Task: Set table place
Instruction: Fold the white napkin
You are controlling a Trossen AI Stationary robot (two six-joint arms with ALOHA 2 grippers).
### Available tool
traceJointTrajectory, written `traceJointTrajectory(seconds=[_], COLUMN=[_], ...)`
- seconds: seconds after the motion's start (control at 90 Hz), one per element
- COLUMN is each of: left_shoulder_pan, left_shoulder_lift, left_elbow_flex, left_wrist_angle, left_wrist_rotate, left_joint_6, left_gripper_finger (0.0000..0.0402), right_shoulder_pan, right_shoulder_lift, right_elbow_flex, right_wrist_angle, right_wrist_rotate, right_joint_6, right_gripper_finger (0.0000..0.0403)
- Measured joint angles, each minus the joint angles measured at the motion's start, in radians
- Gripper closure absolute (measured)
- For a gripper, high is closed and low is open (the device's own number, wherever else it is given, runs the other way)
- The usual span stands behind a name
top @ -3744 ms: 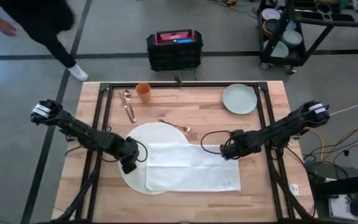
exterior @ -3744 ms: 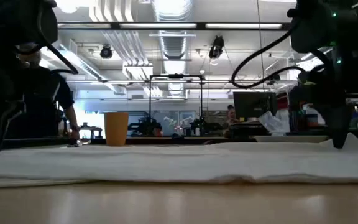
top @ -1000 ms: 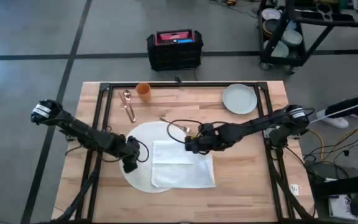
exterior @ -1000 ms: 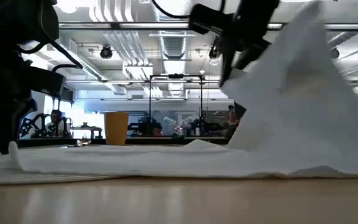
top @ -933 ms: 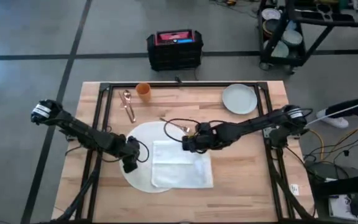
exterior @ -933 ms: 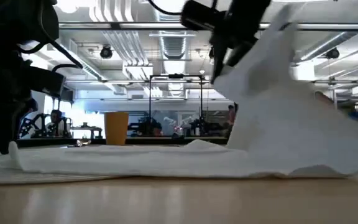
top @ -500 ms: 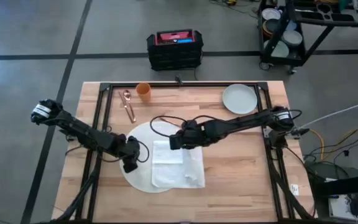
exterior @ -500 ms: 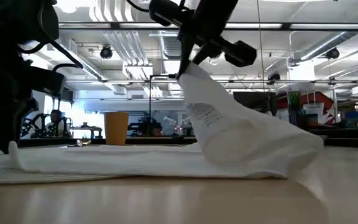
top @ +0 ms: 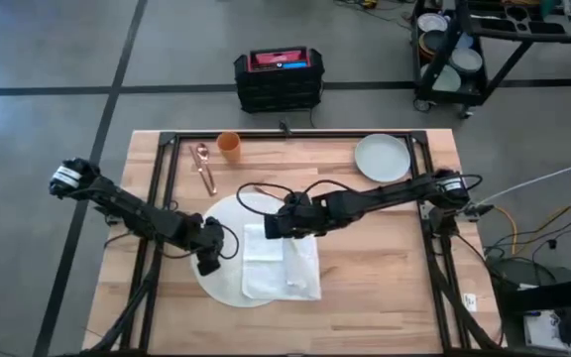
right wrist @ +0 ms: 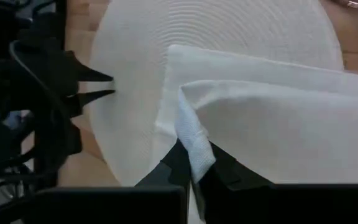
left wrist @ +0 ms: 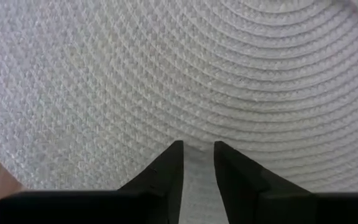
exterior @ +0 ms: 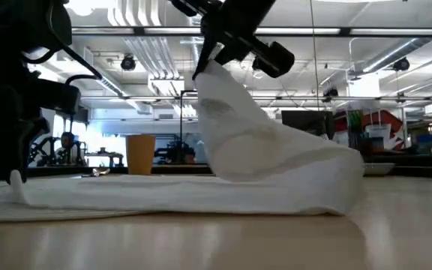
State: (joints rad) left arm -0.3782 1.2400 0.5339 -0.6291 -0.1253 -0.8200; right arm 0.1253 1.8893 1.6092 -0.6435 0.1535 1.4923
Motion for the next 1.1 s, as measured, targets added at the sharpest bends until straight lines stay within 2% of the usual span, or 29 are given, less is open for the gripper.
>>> traceJointTrajectory(seconds=[0.389,0.578,0.733,0.922,1.1], left_shoulder_pan=[0.000,0.000,0.000,0.000,0.000], left_shoulder_lift=[0.009,0.018,0.018,0.019,0.019], left_elbow_flex=[-0.002,-0.002,-0.002,-0.002,-0.002], left_wrist_angle=[0.018,0.029,0.033,0.035,0.036], left_wrist_rotate=[0.000,0.000,0.001,0.002,0.003], left_joint_6=[0.000,-0.003,-0.005,-0.008,-0.008], left_gripper_finger=[0.0337,0.0327,0.0321,0.0328,0.0336], right_shoulder_pan=[0.000,0.000,-0.001,-0.001,0.000], right_shoulder_lift=[0.003,0.025,0.026,0.026,0.042], right_elbow_flex=[0.006,0.006,0.005,0.005,0.005], right_wrist_angle=[0.034,0.080,0.110,0.113,0.126], right_wrist_rotate=[-0.002,-0.056,-0.061,-0.132,-0.133], right_joint_6=[-0.011,-0.021,-0.027,-0.066,-0.067], right_gripper_finger=[0.0403,0.0403,0.0403,0.0403,0.0403])
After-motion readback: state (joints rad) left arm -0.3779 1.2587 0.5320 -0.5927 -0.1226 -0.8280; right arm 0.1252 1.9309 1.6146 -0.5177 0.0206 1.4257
